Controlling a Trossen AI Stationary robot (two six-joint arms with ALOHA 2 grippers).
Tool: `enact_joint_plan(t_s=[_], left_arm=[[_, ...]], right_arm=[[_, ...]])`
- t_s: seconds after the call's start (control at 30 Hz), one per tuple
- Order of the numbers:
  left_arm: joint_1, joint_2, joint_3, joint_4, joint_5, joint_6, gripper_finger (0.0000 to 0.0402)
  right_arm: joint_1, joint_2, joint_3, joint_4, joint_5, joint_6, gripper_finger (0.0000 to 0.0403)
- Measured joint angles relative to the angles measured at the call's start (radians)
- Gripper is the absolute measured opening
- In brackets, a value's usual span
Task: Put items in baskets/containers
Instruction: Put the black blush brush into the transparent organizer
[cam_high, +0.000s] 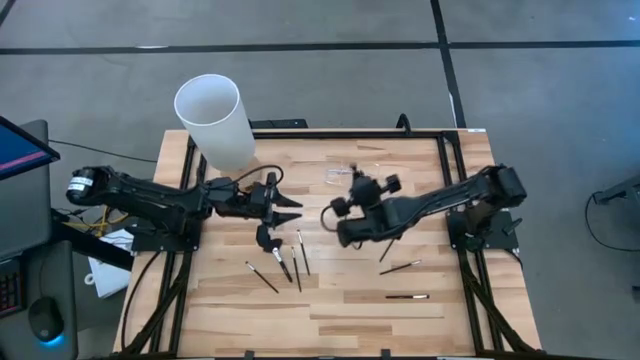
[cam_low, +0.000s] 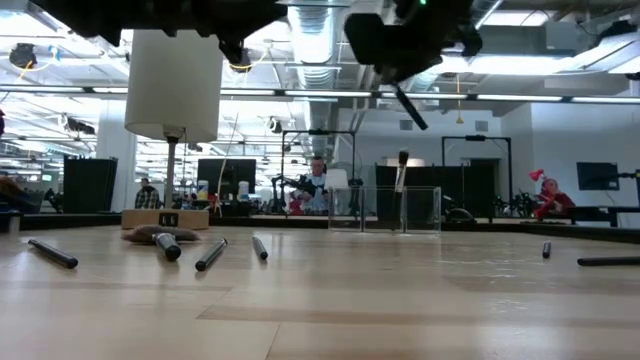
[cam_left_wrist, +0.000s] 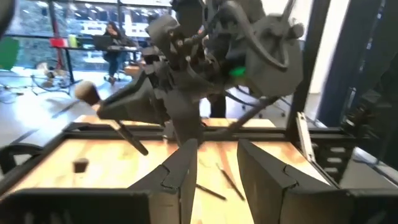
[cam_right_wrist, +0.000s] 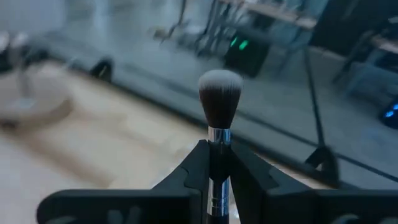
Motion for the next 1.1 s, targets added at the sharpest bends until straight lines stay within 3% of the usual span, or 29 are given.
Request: enact_joint_plan(t_s=[0.27,0.4,0.5,0.57,0.87,1.1], left_arm=[[0.072,0.0,0.0,0.045,-0.001,-0.001,0.0113],[0.071,0.0,0.0,0.037,0.001,-0.021,0.0113],[0.065,0.0,0.0,0.019,0.006,-0.024,0.0113],[0.057,0.0,-0.012,0.02,0.006,-0.029,0.0113],[0.058,0.001,-0.057,0.018,0.007,-0.03,0.0113],[0.088,0.001,-0.075,0.016,0.007,-0.032,0.0113]], right_arm=[[-0.094,-0.142,-0.271,0.382,0.087,-0.053,0.0036],[-0.139,-0.147,-0.32,0.749,0.035,-0.358,0.0038],[-0.193,-0.112,-0.341,1.072,-0.098,-0.648,0.0038],[-0.224,-0.08,-0.341,1.194,-0.183,-0.752,0.0035],[-0.297,-0.003,-0.341,1.235,-0.222,-0.889,0.004],[-0.369,0.074,-0.341,1.286,-0.341,-0.909,0.0036]])
